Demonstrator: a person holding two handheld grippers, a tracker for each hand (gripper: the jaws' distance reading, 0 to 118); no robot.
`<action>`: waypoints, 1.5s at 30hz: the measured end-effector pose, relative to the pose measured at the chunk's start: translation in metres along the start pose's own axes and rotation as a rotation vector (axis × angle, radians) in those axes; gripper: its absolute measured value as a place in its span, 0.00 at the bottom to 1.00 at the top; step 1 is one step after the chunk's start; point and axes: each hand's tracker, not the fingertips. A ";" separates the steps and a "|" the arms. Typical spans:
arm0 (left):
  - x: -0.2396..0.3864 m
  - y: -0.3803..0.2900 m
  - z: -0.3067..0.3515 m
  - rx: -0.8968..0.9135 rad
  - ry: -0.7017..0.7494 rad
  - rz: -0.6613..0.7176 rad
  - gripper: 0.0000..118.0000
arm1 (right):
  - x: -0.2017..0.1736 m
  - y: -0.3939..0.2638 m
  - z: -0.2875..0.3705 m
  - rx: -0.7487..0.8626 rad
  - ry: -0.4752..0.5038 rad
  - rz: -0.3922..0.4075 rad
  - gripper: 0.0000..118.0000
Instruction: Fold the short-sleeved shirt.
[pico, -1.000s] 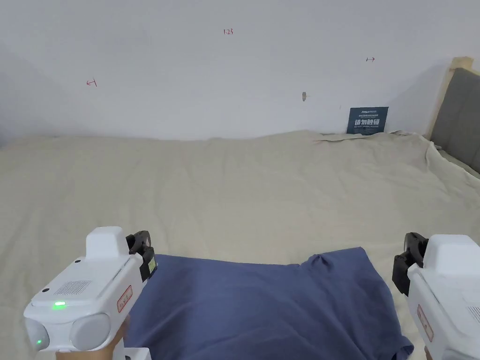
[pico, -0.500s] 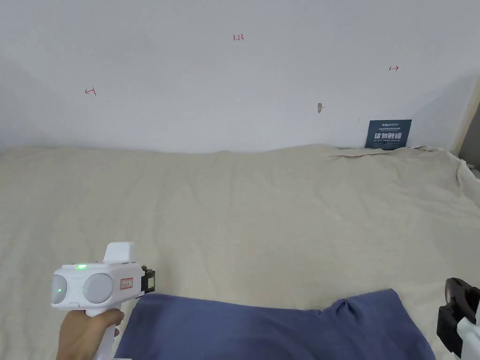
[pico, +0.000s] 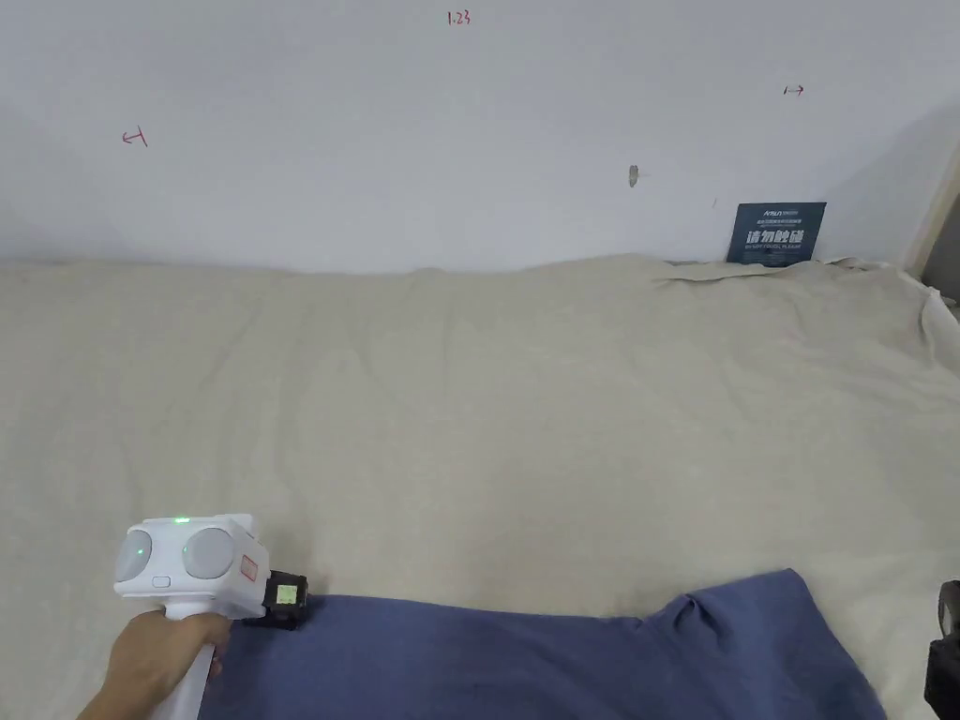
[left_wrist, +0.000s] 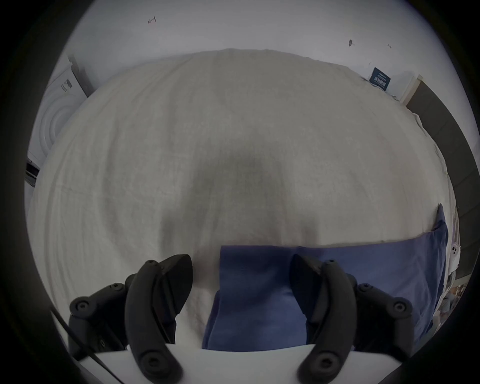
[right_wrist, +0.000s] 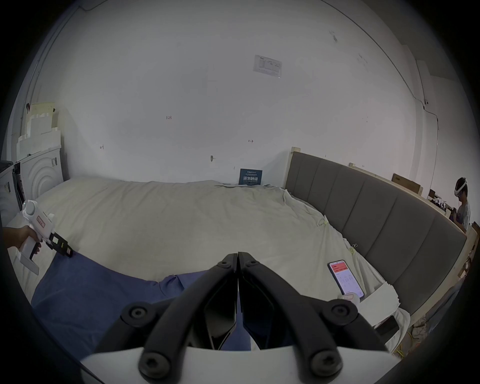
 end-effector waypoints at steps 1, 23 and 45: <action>0.000 0.001 0.001 0.009 0.013 0.000 0.66 | 0.001 -0.001 -0.001 -0.006 -0.001 0.000 0.00; 0.031 -0.047 0.139 0.274 -0.158 -0.076 0.02 | 0.037 -0.011 -0.158 -0.320 0.203 -0.199 0.03; 0.016 -0.058 0.150 0.274 -0.158 -0.057 0.02 | -0.019 -0.066 -0.190 -0.642 0.152 -0.030 0.01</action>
